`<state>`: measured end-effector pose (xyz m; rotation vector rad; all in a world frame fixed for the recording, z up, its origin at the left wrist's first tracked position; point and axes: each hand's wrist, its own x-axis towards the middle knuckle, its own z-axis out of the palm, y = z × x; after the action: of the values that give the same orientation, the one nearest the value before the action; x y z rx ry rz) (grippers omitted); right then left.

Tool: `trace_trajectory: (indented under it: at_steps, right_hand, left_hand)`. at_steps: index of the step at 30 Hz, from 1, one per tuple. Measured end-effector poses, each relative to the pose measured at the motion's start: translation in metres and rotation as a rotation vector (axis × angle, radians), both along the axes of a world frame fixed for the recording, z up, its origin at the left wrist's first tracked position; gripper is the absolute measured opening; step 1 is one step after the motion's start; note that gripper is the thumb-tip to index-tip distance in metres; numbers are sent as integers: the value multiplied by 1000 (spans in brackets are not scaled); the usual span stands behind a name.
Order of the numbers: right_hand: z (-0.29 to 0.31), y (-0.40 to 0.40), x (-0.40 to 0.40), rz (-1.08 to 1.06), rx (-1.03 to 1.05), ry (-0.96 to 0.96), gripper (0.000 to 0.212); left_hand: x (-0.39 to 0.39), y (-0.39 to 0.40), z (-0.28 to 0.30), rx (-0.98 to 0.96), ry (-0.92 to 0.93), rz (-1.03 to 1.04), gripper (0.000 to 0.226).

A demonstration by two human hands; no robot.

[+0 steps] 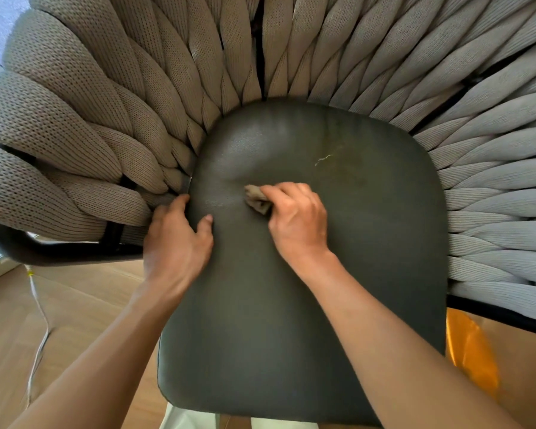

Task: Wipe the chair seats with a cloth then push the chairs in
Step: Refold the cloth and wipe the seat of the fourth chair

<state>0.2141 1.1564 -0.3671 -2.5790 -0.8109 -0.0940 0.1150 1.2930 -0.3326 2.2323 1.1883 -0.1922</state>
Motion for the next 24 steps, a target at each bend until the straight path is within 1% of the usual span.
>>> trace_trajectory:
  at_steps: [3, 6, 10, 13, 16, 18, 21, 24]
  right_hand:
    - [3, -49, 18, -30, -33, -9, 33]
    - [7, -97, 36, -91, -82, -14, 36]
    - [11, -158, 58, -208, -165, -23, 39]
    - [14, -188, 67, -338, -179, -20, 37]
    - [9, -191, 69, -459, -151, -15, 38]
    - [5, -180, 68, -524, -89, -13, 38]
    - [3, -150, 60, -463, 11, -13, 37]
    - [1, -99, 47, -343, 86, 8, 36]
  left_hand:
    - [2, -6, 0, 51, 59, -39, 60]
    - [3, -7, -2, 78, 69, -62, 62]
    - [4, -7, -3, 77, 72, -60, 63]
    - [4, -7, -2, 70, 66, -58, 63]
    - [6, -7, -2, 72, 71, -62, 62]
    - [6, -7, -2, 76, 70, -67, 62]
    - [6, -6, -1, 64, 54, -59, 59]
    - [5, -2, -2, 69, 24, -50, 48]
